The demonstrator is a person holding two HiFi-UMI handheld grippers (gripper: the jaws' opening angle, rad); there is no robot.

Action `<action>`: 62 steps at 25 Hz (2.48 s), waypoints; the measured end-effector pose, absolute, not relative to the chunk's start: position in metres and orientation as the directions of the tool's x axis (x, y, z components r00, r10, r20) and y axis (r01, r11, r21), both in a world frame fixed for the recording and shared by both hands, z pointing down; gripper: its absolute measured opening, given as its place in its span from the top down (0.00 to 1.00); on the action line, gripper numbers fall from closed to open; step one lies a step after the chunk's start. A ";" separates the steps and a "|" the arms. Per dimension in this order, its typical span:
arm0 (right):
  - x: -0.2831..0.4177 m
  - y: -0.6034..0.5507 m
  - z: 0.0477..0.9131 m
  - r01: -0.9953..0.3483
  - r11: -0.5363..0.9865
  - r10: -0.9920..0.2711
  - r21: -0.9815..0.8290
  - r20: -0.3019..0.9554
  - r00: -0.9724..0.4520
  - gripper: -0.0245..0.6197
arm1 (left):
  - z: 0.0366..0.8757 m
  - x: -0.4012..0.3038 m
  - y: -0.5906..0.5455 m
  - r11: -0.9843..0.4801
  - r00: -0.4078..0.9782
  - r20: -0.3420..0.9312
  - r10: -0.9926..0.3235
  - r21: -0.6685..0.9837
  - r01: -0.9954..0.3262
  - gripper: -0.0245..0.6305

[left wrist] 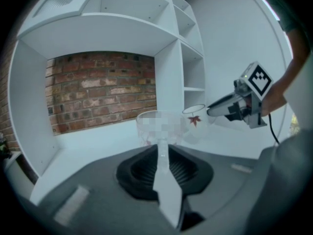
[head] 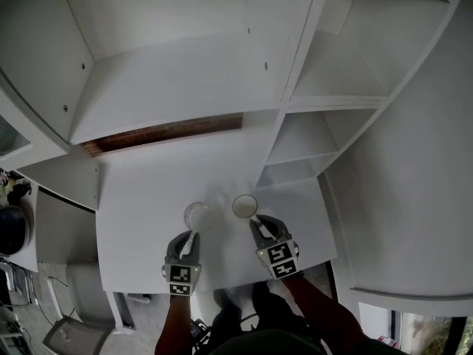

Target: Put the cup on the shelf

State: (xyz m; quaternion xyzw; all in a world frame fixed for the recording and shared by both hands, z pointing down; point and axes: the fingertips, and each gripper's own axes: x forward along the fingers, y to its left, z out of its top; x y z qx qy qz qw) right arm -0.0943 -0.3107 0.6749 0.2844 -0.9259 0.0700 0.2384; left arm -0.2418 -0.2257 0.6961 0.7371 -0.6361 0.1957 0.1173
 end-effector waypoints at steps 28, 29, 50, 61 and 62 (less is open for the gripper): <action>-0.035 -0.347 0.472 -0.676 0.725 -0.686 0.128 0.213 -0.696 0.85 | 0.576 -0.214 -0.251 -0.239 0.190 0.270 -0.944 -0.159 -0.958 0.88; -0.032 -0.347 0.464 -0.681 0.720 -0.692 0.133 0.204 -0.692 0.85 | 0.573 -0.213 -0.251 -0.241 0.194 0.265 -0.945 -0.160 -0.957 0.88; 0.016 -0.367 0.320 -0.732 0.655 -0.746 0.187 0.006 -0.666 0.85 | 0.533 -0.167 -0.276 -0.281 0.257 0.164 -0.952 -0.150 -0.948 0.88; 0.031 -0.394 0.269 -0.756 0.640 -0.755 0.138 -0.071 -0.652 0.85 | 0.519 -0.139 -0.297 -0.302 0.287 0.122 -0.950 -0.139 -0.943 0.88; 0.034 -0.396 0.264 -0.758 0.639 -0.755 0.135 -0.078 -0.651 0.85 | 0.517 -0.138 -0.299 -0.302 0.287 0.118 -0.951 -0.139 -0.943 0.88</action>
